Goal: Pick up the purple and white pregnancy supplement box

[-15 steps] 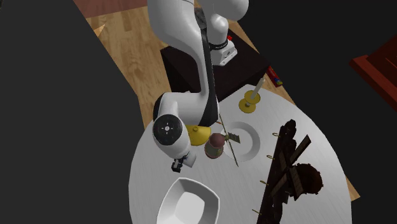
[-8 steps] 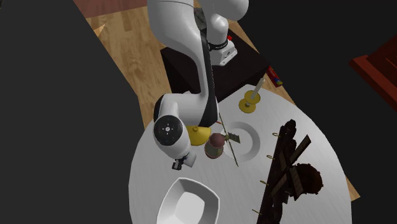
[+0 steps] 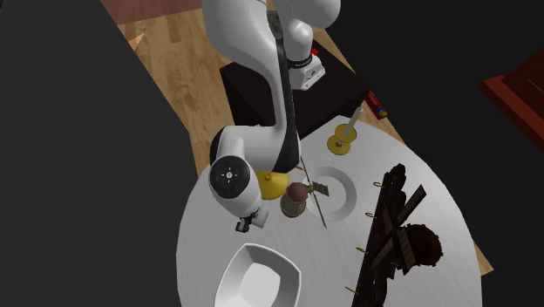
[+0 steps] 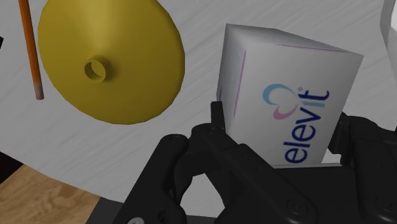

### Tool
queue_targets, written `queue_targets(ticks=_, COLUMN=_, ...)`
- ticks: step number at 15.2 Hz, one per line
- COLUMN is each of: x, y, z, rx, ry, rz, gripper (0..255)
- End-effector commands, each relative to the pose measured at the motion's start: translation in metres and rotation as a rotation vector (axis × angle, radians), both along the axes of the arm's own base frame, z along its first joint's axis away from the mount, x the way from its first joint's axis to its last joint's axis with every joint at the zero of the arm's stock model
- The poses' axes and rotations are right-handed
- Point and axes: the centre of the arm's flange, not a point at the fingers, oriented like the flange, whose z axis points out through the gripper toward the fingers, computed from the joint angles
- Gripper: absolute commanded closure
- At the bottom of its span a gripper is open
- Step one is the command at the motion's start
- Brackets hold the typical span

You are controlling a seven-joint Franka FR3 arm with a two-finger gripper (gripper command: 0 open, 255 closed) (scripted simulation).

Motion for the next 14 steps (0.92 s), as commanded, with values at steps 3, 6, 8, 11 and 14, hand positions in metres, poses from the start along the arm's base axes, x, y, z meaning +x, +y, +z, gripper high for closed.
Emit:
queue_targets(ticks=3, x=0.000, y=0.000, z=0.021, rx=0.000, ry=0.000, rz=0.000, gripper=255)
queue_targets(ticks=6, x=0.000, y=0.000, z=0.037, rx=0.000, ry=0.000, rz=0.000, gripper=255)
queue_targets(ticks=8, x=0.000, y=0.000, z=0.047, rx=0.000, ry=0.000, rz=0.000, gripper=255)
queue_targets(ticks=11, x=0.000, y=0.000, z=0.063, rx=0.000, ry=0.000, rz=0.000, gripper=255)
queue_targets(ticks=14, x=0.000, y=0.000, z=0.069, rx=0.000, ry=0.000, rz=0.000, gripper=255)
